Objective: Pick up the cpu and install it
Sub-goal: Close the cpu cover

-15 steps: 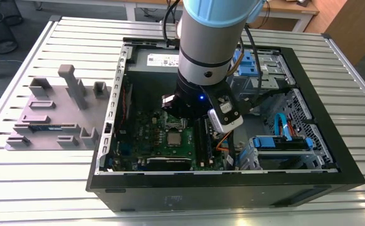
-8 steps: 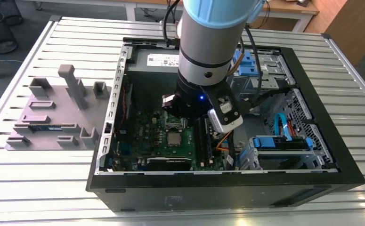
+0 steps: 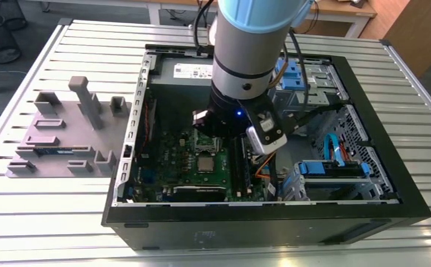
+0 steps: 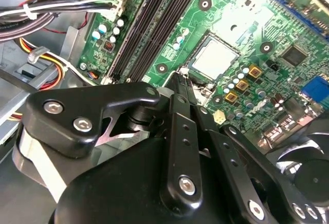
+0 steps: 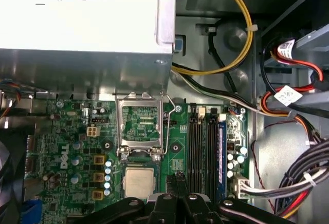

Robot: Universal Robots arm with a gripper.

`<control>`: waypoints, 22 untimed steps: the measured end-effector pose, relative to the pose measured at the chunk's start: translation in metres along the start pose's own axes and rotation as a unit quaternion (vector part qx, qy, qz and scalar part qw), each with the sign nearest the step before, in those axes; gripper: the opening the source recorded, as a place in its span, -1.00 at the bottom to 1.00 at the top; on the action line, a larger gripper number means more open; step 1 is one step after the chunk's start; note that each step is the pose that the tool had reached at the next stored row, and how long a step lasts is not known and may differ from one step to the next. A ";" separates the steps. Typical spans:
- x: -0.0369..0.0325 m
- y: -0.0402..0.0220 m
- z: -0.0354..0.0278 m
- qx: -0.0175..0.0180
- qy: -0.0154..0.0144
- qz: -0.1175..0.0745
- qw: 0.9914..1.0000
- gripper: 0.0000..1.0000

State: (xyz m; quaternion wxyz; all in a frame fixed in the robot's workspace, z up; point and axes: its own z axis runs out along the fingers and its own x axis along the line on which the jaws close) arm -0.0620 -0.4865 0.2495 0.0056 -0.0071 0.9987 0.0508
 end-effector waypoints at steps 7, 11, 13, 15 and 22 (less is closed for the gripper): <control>0.0000 0.0029 0.0047 0.000 0.003 -0.031 1.000 -0.79; 0.0000 0.0037 0.0071 -0.001 0.005 -0.051 0.999 -0.79; 0.0000 0.0038 0.0074 -0.001 0.006 -0.055 0.998 -0.79; 0.0000 0.0038 0.0075 -0.001 0.006 -0.055 0.998 -0.79; -0.0007 0.0038 0.0080 -0.001 0.006 -0.055 0.998 -0.79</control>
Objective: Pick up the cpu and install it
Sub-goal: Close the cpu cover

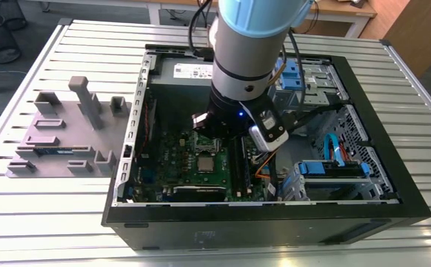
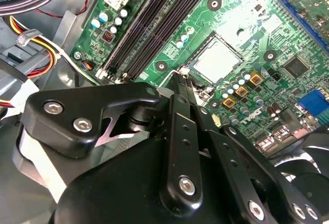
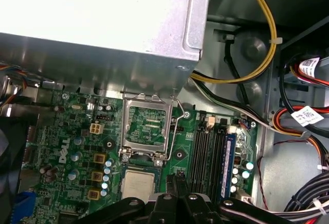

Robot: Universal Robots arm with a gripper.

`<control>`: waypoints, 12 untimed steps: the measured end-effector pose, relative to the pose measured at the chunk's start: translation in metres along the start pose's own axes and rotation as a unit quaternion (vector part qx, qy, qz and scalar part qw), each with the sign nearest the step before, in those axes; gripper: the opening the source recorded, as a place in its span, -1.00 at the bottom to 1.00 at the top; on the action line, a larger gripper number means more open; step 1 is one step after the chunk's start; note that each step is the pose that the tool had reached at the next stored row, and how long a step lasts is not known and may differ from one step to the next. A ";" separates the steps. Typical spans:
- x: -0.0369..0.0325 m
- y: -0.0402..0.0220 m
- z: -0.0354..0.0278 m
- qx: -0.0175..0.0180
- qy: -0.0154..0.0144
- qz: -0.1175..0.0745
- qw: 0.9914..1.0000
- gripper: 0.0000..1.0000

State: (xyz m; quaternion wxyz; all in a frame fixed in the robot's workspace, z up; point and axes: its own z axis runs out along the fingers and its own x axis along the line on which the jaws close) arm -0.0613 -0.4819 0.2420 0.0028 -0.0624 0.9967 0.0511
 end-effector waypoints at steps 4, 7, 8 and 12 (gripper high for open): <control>-0.0024 0.0000 0.0008 0.000 0.000 0.000 1.000 -0.79; -0.0052 0.0004 0.0015 0.000 0.000 0.000 1.000 -0.79; -0.0062 0.0005 0.0018 0.000 0.000 0.000 1.000 -0.79; -0.0107 0.0013 0.0030 0.000 0.000 0.000 1.000 -0.79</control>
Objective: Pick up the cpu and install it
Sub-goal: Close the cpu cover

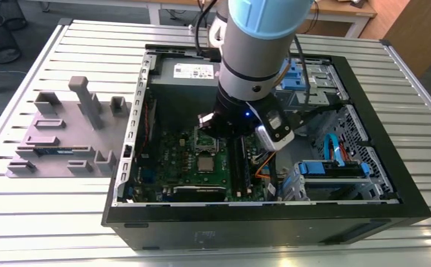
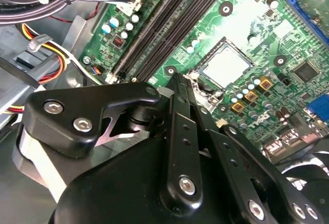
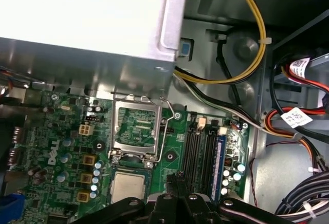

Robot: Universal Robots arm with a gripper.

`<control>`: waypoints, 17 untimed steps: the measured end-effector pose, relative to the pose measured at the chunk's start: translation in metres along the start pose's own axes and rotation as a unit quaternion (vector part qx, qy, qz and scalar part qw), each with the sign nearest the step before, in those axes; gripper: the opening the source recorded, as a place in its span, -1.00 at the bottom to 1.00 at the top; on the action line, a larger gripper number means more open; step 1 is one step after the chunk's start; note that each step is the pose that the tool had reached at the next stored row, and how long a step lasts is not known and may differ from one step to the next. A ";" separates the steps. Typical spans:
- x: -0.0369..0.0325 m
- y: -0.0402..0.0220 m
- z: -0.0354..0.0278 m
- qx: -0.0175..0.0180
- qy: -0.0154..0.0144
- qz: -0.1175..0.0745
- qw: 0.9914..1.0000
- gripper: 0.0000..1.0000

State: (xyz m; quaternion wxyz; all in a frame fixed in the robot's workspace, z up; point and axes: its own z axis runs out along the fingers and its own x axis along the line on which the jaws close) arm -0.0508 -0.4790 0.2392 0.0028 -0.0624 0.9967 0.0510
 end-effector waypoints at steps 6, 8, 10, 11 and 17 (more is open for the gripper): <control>-0.0056 0.0011 0.0017 0.000 0.000 0.000 1.000 -0.79; -0.0064 0.0016 0.0021 0.000 0.000 0.000 1.000 -0.79; -0.0066 0.0020 0.0025 0.000 0.000 0.000 1.000 -0.79; -0.0067 0.0021 0.0026 0.000 0.000 0.000 1.000 -0.79; -0.0066 0.0018 0.0059 0.000 0.000 0.000 1.000 -0.79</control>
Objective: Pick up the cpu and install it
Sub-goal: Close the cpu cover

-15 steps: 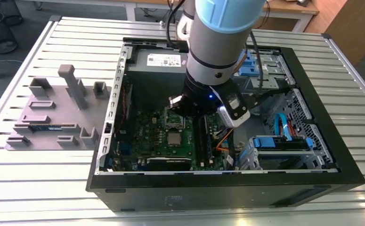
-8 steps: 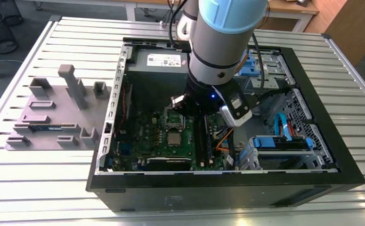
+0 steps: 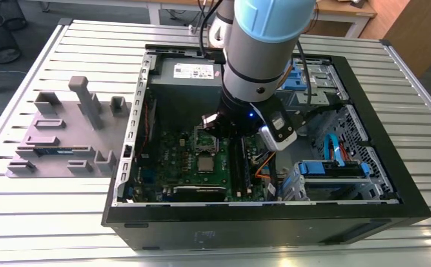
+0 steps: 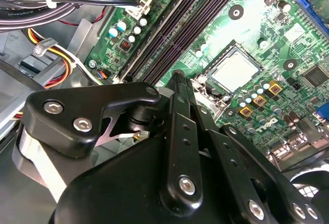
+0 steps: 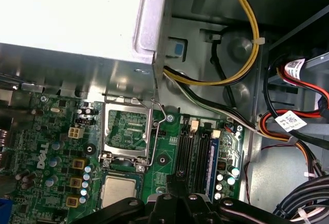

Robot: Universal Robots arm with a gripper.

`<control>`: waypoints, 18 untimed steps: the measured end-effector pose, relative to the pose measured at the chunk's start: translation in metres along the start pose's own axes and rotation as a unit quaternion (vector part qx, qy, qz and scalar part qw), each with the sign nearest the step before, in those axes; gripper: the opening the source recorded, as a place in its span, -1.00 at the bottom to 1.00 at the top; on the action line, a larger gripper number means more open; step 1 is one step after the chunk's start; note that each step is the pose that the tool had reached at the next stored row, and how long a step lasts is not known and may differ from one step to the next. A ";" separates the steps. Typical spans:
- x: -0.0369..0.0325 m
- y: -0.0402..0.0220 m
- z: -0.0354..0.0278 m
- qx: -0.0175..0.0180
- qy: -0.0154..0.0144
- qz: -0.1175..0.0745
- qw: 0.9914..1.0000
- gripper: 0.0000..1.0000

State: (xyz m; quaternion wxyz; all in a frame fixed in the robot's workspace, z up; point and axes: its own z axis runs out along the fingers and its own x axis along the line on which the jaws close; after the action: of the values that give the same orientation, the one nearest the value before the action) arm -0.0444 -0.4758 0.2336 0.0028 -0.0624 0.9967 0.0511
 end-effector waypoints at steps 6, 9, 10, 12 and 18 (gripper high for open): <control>0.0000 -0.0001 0.0008 0.000 0.000 0.000 1.000 -0.79; 0.0000 -0.0001 0.0008 0.000 0.000 0.000 1.000 -0.79; 0.0000 -0.0001 0.0009 0.000 0.000 0.000 1.000 -0.79; 0.0000 -0.0001 0.0015 0.000 0.000 0.000 1.000 -0.79; 0.0000 0.0004 0.0043 0.000 0.002 -0.021 1.000 -0.79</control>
State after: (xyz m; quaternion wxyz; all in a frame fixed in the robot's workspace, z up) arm -0.0445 -0.4750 0.2293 0.0017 -0.0831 0.9952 0.0511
